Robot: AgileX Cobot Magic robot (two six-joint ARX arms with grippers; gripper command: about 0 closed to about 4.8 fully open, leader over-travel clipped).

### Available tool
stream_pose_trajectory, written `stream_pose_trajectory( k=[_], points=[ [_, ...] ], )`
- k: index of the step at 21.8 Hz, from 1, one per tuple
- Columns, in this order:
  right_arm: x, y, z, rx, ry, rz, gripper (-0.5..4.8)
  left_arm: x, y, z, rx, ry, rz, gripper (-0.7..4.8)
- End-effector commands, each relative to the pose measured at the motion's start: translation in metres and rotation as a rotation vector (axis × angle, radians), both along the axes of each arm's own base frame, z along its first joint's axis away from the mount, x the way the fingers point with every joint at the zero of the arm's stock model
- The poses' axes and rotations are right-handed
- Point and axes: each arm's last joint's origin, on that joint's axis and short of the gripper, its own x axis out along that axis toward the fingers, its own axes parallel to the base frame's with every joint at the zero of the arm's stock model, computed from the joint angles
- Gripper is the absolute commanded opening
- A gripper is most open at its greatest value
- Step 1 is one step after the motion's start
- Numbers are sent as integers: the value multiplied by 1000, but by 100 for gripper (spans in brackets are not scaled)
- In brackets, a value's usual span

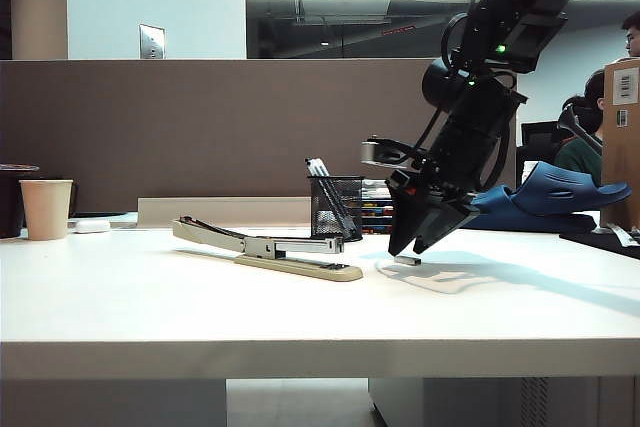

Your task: Pick up a set of staples and put them into the open stapler.

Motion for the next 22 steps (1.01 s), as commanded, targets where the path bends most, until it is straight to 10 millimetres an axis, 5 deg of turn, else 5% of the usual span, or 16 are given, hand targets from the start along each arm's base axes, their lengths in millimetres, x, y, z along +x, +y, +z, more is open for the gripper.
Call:
stream_pose_trajectory(
  k=[1, 22],
  points=[
    [1, 0, 2, -5, -18, 2, 225, 0, 0, 1, -3, -9, -6, -6],
    [2, 2, -17, -58, 19, -6, 184, 0, 0, 1, -3, -10, -5, -6]
  ],
)
